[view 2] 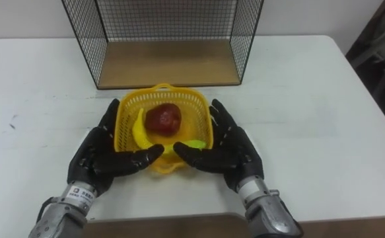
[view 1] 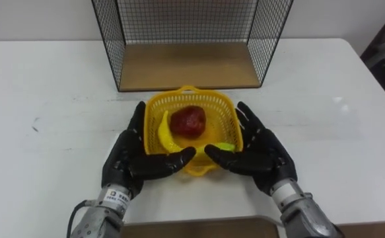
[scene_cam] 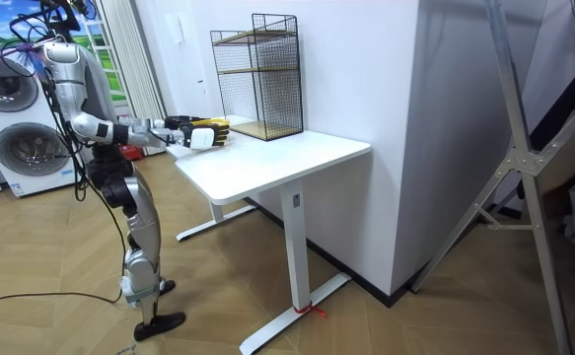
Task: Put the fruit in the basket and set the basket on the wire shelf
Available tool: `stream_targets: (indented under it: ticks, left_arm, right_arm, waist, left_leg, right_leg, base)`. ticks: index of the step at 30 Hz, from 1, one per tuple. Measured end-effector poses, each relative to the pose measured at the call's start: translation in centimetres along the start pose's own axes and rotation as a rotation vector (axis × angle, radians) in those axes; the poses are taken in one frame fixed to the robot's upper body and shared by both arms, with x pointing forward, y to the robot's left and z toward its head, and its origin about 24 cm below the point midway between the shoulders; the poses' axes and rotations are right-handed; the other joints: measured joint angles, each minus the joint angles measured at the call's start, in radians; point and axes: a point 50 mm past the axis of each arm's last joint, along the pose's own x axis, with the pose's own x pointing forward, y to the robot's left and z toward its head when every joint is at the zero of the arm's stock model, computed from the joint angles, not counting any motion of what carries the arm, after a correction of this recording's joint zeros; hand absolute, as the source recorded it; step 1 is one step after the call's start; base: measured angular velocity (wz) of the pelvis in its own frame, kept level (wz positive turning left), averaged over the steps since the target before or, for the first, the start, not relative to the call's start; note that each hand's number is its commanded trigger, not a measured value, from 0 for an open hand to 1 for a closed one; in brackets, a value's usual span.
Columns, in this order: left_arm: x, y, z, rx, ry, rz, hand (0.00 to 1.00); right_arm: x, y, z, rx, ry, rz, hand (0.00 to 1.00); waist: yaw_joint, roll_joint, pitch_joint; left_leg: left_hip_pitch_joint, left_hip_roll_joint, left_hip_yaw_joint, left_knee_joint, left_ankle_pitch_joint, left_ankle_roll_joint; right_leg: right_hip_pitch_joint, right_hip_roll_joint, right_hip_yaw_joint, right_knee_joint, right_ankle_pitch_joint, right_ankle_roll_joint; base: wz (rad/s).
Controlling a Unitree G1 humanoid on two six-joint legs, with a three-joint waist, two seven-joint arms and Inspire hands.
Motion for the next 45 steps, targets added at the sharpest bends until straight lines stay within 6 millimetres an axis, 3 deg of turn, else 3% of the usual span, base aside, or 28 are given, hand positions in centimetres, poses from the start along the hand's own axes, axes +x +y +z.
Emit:
stream_targets:
  ticks: [22,34,39,45]
  left_arm:
    - [0.6,-1.2,0.9,-0.013,-0.039,-0.044,0.00]
    - [1.0,-1.6,1.9,-0.009,-0.108,-0.065,0.00]
    - [0.9,-2.1,3.5,-0.009,-0.184,-0.086,0.00]
    - [0.9,-2.3,4.4,-0.015,-0.234,-0.094,0.00]
  right_arm:
    - [0.4,1.1,0.3,0.005,-0.039,0.024,0.00]
    - [0.6,1.9,1.9,-0.005,-0.116,0.037,0.00]
    - [0.7,2.9,3.8,-0.041,-0.203,0.071,0.00]
    - [0.6,3.4,4.8,-0.057,-0.254,0.094,0.00]
  waist:
    - [-0.018,0.013,-0.0060]
    - [-0.018,0.017,-0.0020]
    - [-0.015,0.017,-0.0020]
    - [-0.014,0.019,-0.0009]
  left_leg:
    - [-0.015,0.001,0.014,0.012,0.000,0.000]
    - [-0.019,0.002,0.014,0.009,0.000,0.000]
    - [-0.016,0.002,0.014,0.009,0.000,0.000]
    - [-0.012,0.002,0.015,0.010,0.000,0.000]
  right_leg:
    - [-0.016,0.001,0.014,0.004,0.001,-0.001]
    - [-0.018,0.002,0.014,0.003,0.001,-0.002]
    - [-0.018,0.003,0.016,0.001,0.001,-0.002]
    - [-0.015,0.002,0.017,0.002,0.001,-0.002]
  base:
    - [0.00]
    - [0.00]
    - [0.00]
    - [0.00]
